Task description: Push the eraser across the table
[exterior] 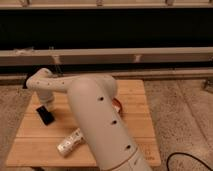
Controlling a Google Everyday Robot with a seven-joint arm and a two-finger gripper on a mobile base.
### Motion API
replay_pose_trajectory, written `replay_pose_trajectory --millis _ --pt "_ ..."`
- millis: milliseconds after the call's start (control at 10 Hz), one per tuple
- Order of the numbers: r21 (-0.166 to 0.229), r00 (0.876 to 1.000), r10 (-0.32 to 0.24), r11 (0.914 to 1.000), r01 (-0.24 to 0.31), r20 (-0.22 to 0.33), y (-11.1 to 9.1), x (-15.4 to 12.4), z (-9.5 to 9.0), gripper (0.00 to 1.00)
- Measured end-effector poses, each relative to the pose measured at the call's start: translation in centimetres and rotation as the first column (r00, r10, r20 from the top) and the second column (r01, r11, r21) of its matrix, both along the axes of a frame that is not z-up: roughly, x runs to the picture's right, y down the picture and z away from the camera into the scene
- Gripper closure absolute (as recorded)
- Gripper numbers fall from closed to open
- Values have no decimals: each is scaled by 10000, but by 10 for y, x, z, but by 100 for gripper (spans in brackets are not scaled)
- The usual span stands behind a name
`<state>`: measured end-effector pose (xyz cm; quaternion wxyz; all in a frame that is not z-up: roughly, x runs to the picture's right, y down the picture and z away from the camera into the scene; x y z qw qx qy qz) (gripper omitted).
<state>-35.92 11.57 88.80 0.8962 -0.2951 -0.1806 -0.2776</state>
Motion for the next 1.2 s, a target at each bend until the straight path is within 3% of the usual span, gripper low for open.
replay_pose_trajectory --millis 200,1200 --pt "-60 9995 -82 9999 84 299 3 -10 -4 100" --pt "54 9998 -71 10000 70 169 10 2 -7 100"
